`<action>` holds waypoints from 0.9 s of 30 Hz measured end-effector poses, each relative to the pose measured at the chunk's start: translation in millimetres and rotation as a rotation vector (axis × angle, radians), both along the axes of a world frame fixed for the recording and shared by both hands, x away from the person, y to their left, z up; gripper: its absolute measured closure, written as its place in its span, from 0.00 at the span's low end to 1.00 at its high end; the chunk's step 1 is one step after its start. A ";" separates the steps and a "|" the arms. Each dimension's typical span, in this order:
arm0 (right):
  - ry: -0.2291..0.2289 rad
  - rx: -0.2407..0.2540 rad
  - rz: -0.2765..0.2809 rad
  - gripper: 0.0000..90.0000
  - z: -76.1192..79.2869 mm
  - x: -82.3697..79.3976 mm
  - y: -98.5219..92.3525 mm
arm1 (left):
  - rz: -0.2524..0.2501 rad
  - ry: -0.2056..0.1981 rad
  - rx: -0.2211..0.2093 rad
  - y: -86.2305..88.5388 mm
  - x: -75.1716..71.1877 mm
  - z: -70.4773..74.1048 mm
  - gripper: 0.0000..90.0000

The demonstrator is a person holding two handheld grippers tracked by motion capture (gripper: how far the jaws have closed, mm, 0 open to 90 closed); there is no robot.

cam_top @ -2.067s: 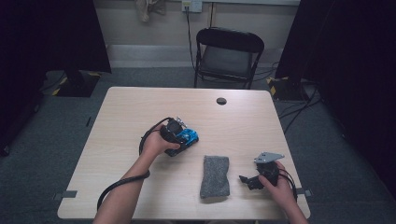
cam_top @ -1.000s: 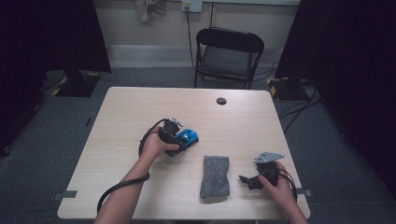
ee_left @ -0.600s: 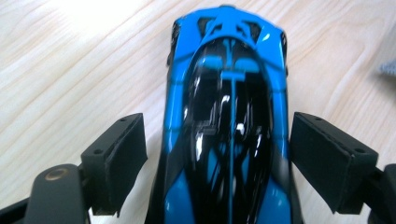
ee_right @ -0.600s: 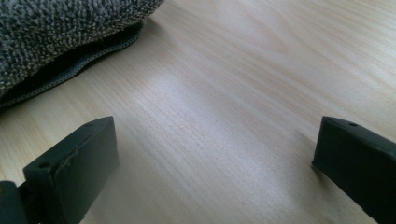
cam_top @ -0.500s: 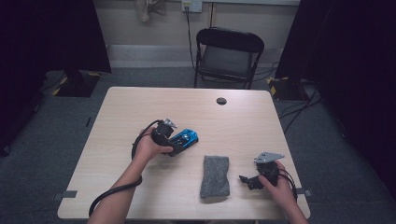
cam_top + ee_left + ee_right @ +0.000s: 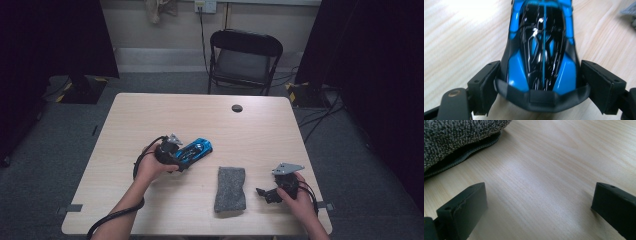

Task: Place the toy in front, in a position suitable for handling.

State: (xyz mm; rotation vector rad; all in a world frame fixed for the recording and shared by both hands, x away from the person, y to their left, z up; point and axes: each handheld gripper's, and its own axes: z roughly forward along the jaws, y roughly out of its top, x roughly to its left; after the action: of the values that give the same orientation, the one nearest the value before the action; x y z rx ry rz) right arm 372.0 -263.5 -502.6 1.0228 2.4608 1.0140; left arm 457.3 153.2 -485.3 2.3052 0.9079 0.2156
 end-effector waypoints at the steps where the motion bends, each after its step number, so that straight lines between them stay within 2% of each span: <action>1: 0.000 0.000 0.000 0.00 0.0 0.0 0.0 | 0.001 -0.012 0.003 0.2 -0.5 -1.2 0.21; 4: 0.000 0.000 0.000 0.00 0.0 0.0 0.0 | 0.001 -0.009 -0.007 0.5 -1.8 -2.2 0.20; 11: 0.000 0.000 0.000 0.00 0.0 0.0 0.0 | -0.017 -0.076 0.002 1.0 -7.1 -7.5 0.18; 16: 0.000 0.000 0.001 0.00 0.0 0.2 0.0 | -0.007 -0.111 -0.038 4.1 -10.8 -12.1 0.17; 24: 0.000 0.000 0.001 0.00 -0.1 0.1 0.0 | 0.000 -0.154 -0.078 10.9 -15.5 -16.2 0.22; 27: 0.000 0.000 0.001 0.00 -0.1 0.1 0.1 | 0.000 -0.156 -0.078 11.6 -16.8 -16.1 0.23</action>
State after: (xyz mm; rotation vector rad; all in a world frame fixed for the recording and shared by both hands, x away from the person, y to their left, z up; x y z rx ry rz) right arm 372.1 -263.4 -502.7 1.0217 2.4610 1.0148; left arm 440.5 164.8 -501.4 2.1828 0.8228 0.3486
